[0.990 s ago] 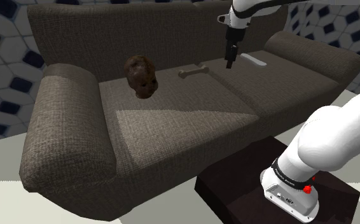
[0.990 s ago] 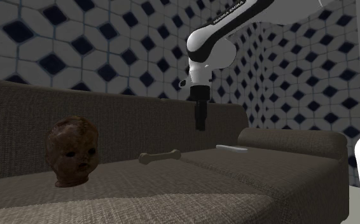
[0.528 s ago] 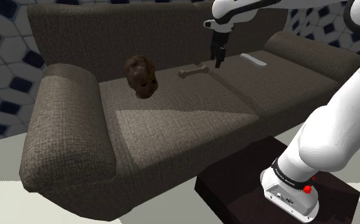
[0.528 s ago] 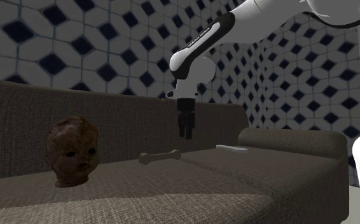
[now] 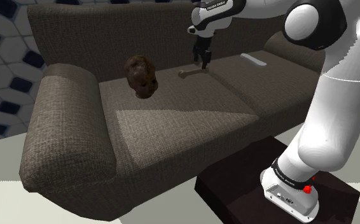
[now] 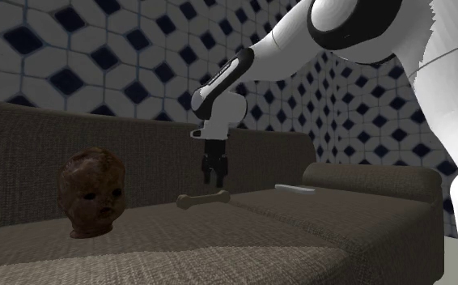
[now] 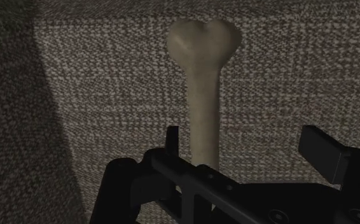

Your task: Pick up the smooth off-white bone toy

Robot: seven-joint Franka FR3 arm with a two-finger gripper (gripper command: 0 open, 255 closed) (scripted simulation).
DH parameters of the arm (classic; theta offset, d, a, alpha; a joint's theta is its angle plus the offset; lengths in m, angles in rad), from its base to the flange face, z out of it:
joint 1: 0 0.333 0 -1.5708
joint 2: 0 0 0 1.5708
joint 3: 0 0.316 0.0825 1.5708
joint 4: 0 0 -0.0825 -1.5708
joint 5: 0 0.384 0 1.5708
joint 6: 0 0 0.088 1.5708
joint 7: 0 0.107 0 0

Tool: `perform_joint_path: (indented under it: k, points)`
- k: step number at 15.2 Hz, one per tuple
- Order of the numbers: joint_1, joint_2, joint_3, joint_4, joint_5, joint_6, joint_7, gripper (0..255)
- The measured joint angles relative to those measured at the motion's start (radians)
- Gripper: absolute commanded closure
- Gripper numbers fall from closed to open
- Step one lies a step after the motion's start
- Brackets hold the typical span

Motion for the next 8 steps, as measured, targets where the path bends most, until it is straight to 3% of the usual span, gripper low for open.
perform_joint_path:
  k: [2, 8]
  points:
    - [-0.006, 0.054, 0.015, 0.052, 0.018, 0.001, -0.05, 0]
    - [-0.011, 0.091, 0.024, 0.027, 0.034, 0.062, -0.078, 0]
